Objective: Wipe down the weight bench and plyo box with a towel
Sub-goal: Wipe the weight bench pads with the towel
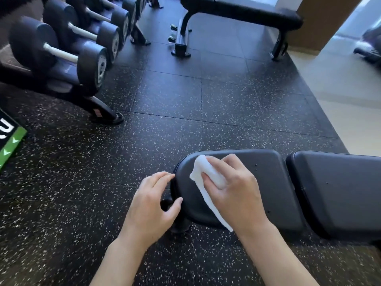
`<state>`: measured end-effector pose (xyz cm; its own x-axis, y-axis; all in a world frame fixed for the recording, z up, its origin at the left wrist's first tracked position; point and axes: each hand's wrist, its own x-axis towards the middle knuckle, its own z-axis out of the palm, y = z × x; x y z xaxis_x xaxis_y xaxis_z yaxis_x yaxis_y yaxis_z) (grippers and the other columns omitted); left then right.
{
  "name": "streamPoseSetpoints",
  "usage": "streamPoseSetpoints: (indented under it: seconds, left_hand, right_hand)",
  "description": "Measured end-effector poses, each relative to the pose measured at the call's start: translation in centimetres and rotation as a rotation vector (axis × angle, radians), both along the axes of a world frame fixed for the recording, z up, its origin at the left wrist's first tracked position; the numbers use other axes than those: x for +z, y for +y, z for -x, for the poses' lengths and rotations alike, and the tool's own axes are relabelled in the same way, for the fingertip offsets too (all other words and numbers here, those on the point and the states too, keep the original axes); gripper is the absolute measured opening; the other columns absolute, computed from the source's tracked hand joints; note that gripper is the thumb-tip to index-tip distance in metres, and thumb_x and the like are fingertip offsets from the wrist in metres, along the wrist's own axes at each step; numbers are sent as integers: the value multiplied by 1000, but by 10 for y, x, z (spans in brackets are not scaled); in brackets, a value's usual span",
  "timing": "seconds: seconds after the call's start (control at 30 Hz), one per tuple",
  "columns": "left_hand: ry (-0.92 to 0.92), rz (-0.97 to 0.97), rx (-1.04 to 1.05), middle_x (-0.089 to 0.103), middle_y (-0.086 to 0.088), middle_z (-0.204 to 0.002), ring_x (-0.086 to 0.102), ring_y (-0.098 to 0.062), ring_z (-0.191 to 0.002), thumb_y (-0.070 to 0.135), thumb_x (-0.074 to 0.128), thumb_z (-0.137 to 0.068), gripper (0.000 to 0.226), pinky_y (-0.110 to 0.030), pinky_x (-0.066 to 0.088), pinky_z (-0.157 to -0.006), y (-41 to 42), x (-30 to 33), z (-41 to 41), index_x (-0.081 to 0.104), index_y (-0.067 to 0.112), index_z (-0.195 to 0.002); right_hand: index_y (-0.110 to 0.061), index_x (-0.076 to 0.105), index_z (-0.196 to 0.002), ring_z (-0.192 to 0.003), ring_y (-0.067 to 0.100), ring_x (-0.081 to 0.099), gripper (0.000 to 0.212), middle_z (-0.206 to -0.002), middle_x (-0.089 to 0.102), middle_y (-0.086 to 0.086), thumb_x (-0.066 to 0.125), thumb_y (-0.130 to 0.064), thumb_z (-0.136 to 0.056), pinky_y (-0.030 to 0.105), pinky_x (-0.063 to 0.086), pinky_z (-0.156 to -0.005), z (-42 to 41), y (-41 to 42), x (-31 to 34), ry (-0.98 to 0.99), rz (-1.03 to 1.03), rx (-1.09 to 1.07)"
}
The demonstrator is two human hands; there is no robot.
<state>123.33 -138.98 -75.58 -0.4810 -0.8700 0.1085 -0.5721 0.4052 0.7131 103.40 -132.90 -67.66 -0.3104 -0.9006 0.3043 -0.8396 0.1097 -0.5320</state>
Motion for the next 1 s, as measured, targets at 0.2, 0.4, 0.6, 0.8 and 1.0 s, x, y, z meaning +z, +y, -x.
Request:
streamPoseSetpoints:
  seconds: [0.2, 0.4, 0.6, 0.8, 1.0]
  left_hand:
    - [29, 27, -32, 50, 24, -138, 48, -4, -132, 39, 77, -88, 56, -23, 35, -116, -9, -11, -1, 61, 27, -140]
    - [95, -58, -45, 55, 26, -138, 49, 1, -133, 34, 81, -85, 52, -19, 37, -115, -13, -12, -6, 62, 33, -133]
    - [127, -84, -38, 64, 25, -130, 60, 2, -123, 24, 84, -79, 20, -21, 45, -106, -21, -14, -13, 68, 33, -86]
    - [157, -106, -60, 62, 31, -123, 59, 6, -120, 32, 80, -75, 34, -23, 47, -105, -21, -12, -12, 66, 37, -106]
    - [154, -123, -28, 66, 27, -115, 61, 2, -117, 31, 89, -76, 48, -29, 50, -104, -17, -14, -13, 60, 39, -113]
  right_hand:
    - [-28, 68, -98, -68, 18, 53, 20, -89, 48, -6, 57, -45, -98, 31, 51, -63, -11, -47, -36, 172, -32, -10]
    - [-40, 62, -120, -83, 11, 43, 52, -104, 54, -11, 20, -61, -100, 32, 55, -72, -20, -56, -62, 365, -241, -16]
    - [-37, 56, -135, -90, 13, 31, 56, -120, 57, -16, 8, -55, -111, 18, 29, -78, -40, 11, -67, 485, -295, 100]
    - [-36, 71, -111, -72, 14, 51, 32, -92, 56, -10, 49, -59, -104, 25, 48, -64, -30, 8, -64, 450, -160, 49]
    - [-23, 73, -93, -81, 28, 64, 31, -92, 47, -3, 57, -49, -100, 34, 37, -68, 4, -81, -56, 307, -225, -103]
